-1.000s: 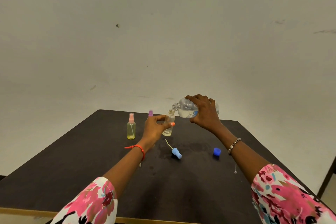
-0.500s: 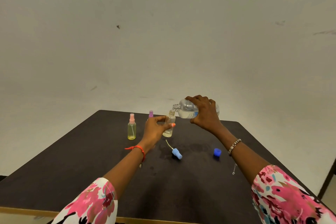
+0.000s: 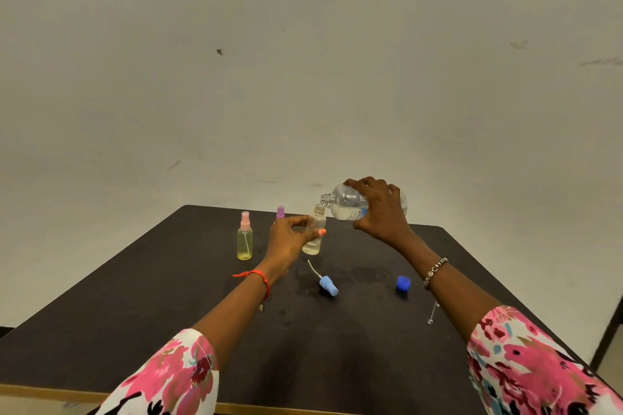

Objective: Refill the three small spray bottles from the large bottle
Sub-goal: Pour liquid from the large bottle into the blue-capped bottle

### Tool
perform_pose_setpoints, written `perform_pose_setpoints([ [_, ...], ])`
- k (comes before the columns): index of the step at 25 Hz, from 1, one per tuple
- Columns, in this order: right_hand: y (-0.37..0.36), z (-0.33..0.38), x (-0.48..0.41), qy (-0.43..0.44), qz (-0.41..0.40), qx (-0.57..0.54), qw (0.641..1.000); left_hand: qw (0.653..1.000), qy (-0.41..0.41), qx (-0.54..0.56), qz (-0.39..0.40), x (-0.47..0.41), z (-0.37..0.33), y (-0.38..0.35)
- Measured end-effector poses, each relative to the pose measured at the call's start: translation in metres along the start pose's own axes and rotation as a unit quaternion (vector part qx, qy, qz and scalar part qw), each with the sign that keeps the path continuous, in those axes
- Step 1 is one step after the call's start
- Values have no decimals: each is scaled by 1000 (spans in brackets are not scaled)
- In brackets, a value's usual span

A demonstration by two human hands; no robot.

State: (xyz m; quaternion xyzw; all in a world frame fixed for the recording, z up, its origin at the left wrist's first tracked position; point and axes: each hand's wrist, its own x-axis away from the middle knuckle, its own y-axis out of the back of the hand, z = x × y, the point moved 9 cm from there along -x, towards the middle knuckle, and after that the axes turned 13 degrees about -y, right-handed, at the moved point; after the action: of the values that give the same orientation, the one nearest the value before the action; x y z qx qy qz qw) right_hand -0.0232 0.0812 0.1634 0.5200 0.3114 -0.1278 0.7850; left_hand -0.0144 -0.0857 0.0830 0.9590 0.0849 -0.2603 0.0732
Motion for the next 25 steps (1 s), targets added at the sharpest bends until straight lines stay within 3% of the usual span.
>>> perform_pose_setpoints([
  [25, -2, 0, 1, 0, -4, 9, 1000, 999, 13, 34, -1, 3, 5, -3],
])
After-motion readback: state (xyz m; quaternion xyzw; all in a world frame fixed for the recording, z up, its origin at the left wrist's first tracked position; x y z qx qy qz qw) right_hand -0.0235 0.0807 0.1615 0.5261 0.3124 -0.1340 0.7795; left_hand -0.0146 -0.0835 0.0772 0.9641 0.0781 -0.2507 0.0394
